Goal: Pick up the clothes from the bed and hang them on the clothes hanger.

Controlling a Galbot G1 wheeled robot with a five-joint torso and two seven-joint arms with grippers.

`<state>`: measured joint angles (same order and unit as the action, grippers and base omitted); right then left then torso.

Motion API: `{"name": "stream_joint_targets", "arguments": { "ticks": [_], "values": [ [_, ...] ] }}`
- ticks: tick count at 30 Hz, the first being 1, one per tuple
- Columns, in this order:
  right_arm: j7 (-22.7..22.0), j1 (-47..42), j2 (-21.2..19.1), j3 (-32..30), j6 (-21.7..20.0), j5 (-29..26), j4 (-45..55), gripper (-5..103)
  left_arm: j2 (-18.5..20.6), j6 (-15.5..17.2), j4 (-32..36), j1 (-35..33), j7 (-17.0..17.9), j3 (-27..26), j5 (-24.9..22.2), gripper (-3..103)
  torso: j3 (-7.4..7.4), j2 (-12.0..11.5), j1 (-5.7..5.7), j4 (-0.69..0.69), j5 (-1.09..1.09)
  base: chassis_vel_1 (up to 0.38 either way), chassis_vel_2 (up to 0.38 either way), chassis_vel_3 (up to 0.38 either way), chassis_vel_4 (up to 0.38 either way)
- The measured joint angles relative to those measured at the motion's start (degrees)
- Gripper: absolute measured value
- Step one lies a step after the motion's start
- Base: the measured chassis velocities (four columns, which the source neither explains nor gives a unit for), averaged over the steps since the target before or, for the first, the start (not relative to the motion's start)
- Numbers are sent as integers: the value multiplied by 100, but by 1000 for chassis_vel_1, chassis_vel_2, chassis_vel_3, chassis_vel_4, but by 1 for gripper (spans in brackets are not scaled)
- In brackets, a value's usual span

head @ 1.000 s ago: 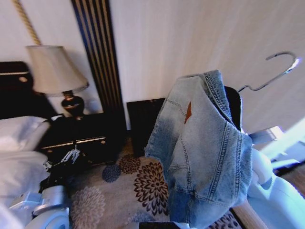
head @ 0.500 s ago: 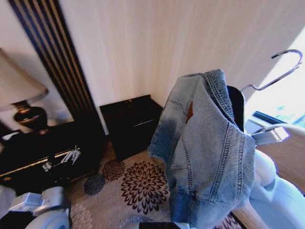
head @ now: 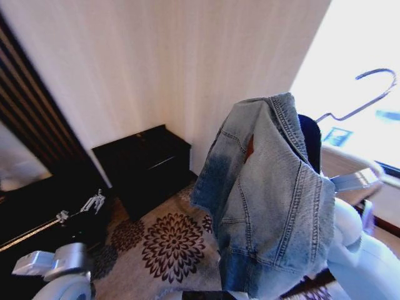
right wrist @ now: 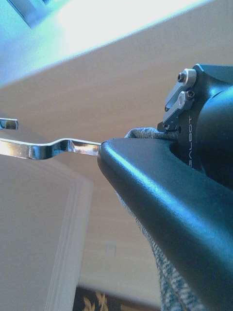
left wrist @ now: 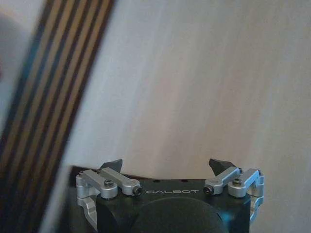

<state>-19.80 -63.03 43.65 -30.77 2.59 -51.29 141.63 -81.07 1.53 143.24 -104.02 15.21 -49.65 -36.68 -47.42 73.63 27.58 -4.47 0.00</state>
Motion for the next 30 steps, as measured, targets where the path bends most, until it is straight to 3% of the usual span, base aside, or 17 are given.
{"name": "stream_joint_targets", "arguments": {
  "ticks": [30],
  "values": [
    [116,-499,276,-292,39,228,87,23,73,-22,0,-22,-12,-25,-77,100,0,-2,1,0,0,-129,-122,-123,-126]
  ]
}}
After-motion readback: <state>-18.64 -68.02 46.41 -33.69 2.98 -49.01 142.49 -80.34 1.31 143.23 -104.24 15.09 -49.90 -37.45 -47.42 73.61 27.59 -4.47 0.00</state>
